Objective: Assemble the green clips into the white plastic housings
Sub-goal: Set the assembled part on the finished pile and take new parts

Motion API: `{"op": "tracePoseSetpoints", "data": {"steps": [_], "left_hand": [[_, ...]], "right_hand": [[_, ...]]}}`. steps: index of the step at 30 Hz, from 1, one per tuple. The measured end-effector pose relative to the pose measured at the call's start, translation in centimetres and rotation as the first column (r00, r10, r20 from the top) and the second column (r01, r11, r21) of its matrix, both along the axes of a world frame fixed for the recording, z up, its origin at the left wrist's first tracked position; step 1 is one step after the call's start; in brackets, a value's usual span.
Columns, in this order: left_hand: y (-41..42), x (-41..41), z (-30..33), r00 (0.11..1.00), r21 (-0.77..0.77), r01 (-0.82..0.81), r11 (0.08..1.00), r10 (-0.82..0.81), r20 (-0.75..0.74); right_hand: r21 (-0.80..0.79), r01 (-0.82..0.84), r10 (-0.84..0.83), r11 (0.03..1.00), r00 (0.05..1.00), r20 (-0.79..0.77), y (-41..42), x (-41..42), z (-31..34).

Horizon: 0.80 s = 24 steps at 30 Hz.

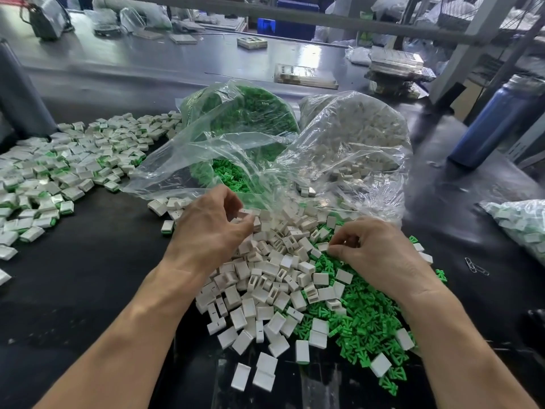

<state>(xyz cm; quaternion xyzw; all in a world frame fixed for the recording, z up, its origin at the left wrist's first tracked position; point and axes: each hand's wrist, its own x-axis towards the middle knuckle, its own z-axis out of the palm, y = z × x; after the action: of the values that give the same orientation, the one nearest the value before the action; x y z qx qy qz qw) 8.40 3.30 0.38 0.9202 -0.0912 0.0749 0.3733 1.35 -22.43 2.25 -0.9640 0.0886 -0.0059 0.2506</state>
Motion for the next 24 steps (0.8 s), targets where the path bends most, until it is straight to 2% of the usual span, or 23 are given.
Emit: {"op": "tracePoseSetpoints", "data": {"steps": [7, 12, 16, 24], "left_hand": [[-0.8, -0.7, 1.1, 0.996, -0.312, 0.090, 0.946, -0.094, 0.003], [-1.3, -1.0, 1.4, 0.989, -0.446, 0.109, 0.888, -0.143, -0.045], [-1.6, -1.2, 1.5, 0.985, -0.473, 0.111, 0.874, -0.158, -0.061], [-2.1, -1.6, 1.2, 0.978, -0.485, 0.127, 0.865, -0.192, -0.087]], "right_hand": [[-0.110, 0.036, -0.039, 0.993, 0.999, -0.022, 0.6, 0.3, -0.1], [-0.140, 0.035, -0.040, 0.989, 0.999, -0.029, 0.8, 0.3, -0.2], [-0.076, 0.036, -0.040, 0.996, 0.998, -0.049, 0.2, 0.0, 0.2], [-0.109, 0.045, -0.051, 0.993, 0.997, -0.054, 0.7, 0.3, 0.1]]}}
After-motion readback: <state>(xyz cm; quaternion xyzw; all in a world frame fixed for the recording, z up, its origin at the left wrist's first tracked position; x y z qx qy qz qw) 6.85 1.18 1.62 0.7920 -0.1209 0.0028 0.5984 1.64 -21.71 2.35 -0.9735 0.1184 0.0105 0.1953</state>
